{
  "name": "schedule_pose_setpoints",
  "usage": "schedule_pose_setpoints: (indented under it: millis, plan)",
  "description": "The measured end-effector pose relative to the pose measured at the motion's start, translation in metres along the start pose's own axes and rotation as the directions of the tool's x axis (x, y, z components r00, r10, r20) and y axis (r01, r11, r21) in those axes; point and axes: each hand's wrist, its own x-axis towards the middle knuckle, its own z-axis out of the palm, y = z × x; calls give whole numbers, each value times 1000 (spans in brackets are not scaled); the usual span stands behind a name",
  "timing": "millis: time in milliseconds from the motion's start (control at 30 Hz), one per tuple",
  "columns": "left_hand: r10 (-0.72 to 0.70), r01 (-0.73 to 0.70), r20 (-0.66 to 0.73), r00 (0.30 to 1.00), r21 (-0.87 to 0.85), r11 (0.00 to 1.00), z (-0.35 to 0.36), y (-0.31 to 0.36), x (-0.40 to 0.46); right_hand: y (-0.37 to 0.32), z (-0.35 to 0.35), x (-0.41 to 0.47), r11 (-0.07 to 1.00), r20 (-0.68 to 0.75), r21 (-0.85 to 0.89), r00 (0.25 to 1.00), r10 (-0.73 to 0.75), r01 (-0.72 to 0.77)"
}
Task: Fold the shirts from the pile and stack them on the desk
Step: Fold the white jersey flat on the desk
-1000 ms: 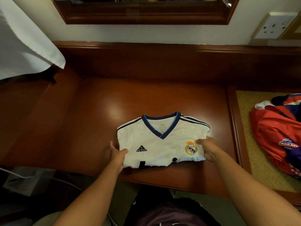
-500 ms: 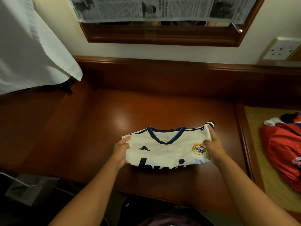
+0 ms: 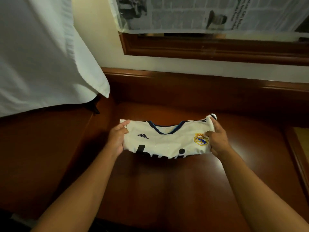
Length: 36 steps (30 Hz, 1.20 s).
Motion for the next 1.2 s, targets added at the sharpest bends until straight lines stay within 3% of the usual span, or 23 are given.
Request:
schedule_pose_setpoints:
  millis: [133, 233, 400, 467, 533, 600, 700, 800, 867, 967, 1200]
  plan:
    - [100, -98, -25, 995, 59, 993, -28, 33, 51, -1, 59, 31, 996, -31, -7, 996, -85, 85]
    - [167, -145, -61, 984, 268, 953, -50, 33, 85, 16, 85, 47, 997, -80, -38, 994, -68, 66]
    - [169, -151, 44, 985, 701, 697, -84, -20, 124, 75, 89, 48, 934, -96, -353, 995, 15, -48]
    - [171, -128, 25, 985, 769, 627, -94, -41, 130, 92, 87, 40, 869, -136, -482, 990, 46, -107]
    - [210, -119, -12, 978, 792, 599, -100, -57, 123, 100, 88, 31, 877, -176, -472, 984, 7, -90]
    - [308, -117, -28, 951, 889, 442, -98, -70, 104, 102, 90, 20, 876, -237, -482, 968, -87, -39]
    - [420, -258, 189, 888, 959, 113, -87, -86, 79, 111, 93, 7, 653, -212, -758, 949, -232, -10]
    - [247, -378, 395, 885, 919, -115, -82, -104, 78, 126, 95, 0, 421, 8, -904, 989, -150, 71]
    - [154, -362, 381, 912, 922, -138, -83, -108, 85, 137, 98, -1, 331, 88, -938, 994, -63, 104]
    - [145, -342, 366, 919, 925, -166, -87, -103, 96, 146, 104, 0, 248, 103, -963, 995, -16, 104]
    - [147, -356, 382, 912, 918, -174, -92, -81, 122, 147, 128, 13, 225, 99, -969, 995, -7, 98]
